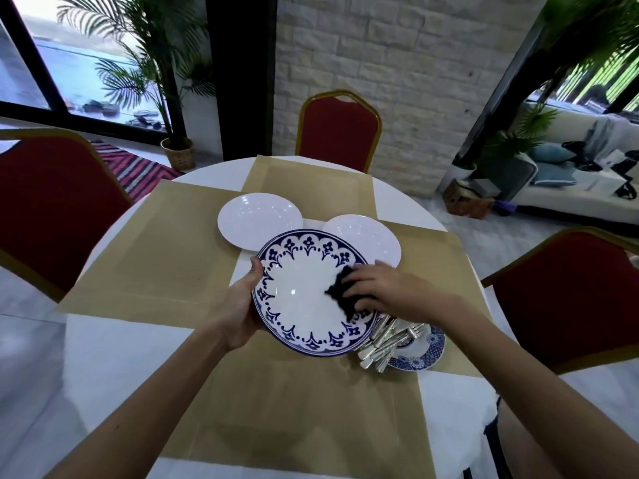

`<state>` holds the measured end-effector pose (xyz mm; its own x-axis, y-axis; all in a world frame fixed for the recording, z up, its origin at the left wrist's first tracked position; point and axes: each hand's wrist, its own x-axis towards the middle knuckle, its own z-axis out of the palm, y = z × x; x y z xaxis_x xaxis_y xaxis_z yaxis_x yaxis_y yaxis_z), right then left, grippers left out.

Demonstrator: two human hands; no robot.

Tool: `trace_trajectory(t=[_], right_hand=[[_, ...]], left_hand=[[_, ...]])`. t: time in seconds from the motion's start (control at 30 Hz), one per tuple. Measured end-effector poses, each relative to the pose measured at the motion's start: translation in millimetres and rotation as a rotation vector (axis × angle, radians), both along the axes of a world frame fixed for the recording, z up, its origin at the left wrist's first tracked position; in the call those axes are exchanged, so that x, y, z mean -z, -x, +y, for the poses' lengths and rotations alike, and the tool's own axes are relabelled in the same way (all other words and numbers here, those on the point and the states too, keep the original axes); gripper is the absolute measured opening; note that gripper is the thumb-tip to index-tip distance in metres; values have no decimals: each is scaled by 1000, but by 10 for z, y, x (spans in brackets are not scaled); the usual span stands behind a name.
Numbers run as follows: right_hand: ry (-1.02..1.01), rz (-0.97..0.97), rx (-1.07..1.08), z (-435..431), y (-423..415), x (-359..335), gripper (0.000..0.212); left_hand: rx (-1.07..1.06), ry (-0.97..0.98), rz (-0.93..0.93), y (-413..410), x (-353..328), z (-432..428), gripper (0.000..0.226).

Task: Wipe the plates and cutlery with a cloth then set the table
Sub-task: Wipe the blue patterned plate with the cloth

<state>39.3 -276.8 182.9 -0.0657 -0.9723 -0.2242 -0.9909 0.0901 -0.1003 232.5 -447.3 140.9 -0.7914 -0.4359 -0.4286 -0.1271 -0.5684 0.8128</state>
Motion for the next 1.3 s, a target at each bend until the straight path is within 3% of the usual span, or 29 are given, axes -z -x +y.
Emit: trace_trajectory(t=[0.03, 0.1, 0.23, 0.4, 0.5, 0.6, 0.67, 0.77, 0.9, 1.03, 1.2, 1.3], right_hand=[[60, 125, 4, -70, 47, 22, 39], [181, 197, 66, -219, 40, 141, 47], [321, -51, 247, -420, -436, 345, 63], [217, -295, 99, -191, -856, 414, 44], [110, -157, 35, 118, -583, 519, 51], [122, 168, 155, 95, -248, 565, 47], [111, 208, 243, -127, -270, 535, 54], [196, 30, 294, -454, -509, 472, 58], [303, -202, 84, -462, -936, 490, 53], [260, -338, -37, -159, -1069, 545, 41], [230, -69, 241, 100, -633, 573, 53], [537, -141, 408, -8, -517, 560, 39]], left_hand=[[14, 4, 6, 25, -10, 35, 44], [39, 4, 17, 85, -27, 117, 47], [66, 53, 34, 213, -74, 241, 49], [-26, 102, 14, 132, 8, 128, 56], [-46, 162, 3, -8, 67, 55, 54], [-21, 168, -10, -70, 109, 78, 49], [31, 137, 0, -42, 108, 149, 50], [50, 82, 22, 7, 87, 213, 53], [6, 79, 4, -45, 136, 83, 56], [-59, 99, 19, -197, 177, -87, 59], [-32, 96, 29, -303, 179, -110, 53], [-18, 71, 50, -283, 187, -64, 53]])
